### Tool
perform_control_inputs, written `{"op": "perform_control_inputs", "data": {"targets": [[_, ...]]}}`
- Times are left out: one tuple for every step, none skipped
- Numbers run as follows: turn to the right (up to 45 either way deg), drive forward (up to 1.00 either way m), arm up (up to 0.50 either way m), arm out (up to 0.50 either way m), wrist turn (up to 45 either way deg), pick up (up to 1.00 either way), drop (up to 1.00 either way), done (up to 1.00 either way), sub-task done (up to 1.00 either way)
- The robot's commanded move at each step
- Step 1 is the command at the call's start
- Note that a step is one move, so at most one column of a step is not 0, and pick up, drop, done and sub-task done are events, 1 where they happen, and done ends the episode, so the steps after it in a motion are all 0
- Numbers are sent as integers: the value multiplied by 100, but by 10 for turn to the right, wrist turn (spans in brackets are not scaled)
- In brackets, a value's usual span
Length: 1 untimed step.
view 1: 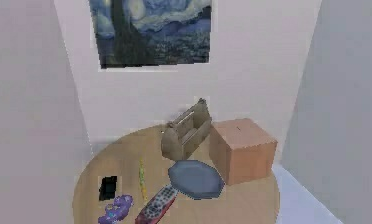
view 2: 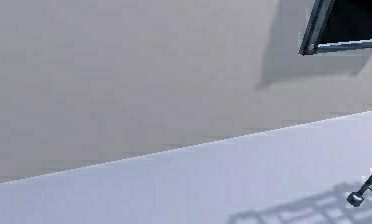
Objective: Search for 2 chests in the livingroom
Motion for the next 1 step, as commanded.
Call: {"op": "perform_control_inputs", "data": {"targets": [[0,0,0,0,0,0,0,100,0]]}}
